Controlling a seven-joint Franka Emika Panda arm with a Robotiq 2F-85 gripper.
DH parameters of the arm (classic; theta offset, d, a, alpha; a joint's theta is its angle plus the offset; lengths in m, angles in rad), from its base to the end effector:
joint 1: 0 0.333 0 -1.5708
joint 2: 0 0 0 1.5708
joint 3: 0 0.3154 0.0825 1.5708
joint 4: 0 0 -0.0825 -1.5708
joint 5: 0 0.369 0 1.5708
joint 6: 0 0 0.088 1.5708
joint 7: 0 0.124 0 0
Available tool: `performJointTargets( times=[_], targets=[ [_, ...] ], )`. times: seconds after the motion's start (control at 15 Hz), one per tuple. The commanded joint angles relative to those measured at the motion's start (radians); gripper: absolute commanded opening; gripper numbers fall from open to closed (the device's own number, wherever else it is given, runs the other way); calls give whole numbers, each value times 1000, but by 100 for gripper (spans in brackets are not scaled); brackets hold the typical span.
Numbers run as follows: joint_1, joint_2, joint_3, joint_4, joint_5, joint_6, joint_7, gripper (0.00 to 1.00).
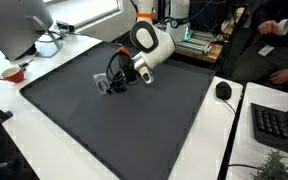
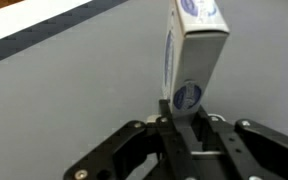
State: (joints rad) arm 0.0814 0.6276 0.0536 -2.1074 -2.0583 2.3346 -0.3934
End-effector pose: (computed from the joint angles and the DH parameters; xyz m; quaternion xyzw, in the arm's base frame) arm 0.5433 0.0499 0.1014 0.3151 0.8131 -0.1548 0.4643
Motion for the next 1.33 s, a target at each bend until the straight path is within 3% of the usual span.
performJointTargets(
  times=[0.0,1.27],
  targets=[
    [-1,-64,-2,-45,24,0,-38,6],
    [0,-144,0,-97,70,-5,-132,6]
  ],
)
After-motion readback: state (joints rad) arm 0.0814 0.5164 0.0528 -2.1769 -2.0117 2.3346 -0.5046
